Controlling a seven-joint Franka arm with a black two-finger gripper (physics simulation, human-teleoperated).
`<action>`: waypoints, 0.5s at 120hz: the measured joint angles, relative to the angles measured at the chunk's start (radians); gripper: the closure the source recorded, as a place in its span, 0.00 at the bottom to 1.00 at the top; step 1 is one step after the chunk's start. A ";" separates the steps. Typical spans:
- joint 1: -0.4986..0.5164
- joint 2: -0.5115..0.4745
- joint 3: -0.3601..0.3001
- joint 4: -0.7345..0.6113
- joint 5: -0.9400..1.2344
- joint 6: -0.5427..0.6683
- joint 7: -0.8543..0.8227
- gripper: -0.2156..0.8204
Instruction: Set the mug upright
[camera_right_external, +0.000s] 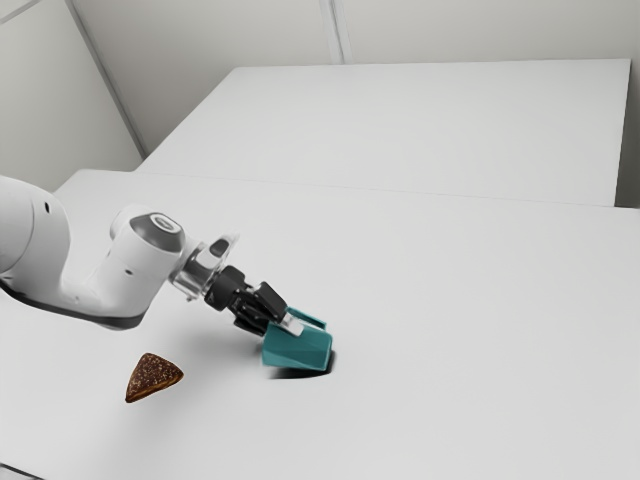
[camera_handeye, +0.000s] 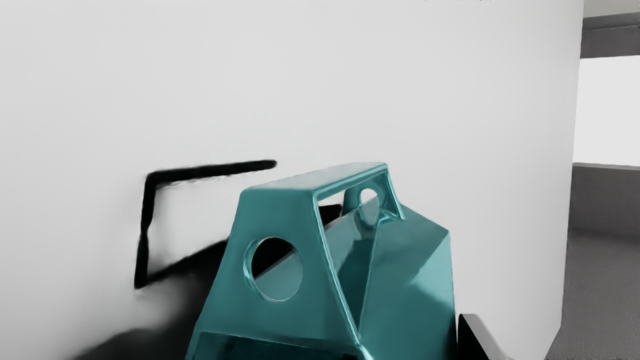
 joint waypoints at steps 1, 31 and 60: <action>0.000 -0.001 0.000 0.001 0.000 0.000 0.002 0.75; 0.003 -0.047 -0.014 0.006 0.006 -0.013 0.041 0.91; -0.017 -0.128 -0.017 0.048 0.077 -0.042 0.051 0.94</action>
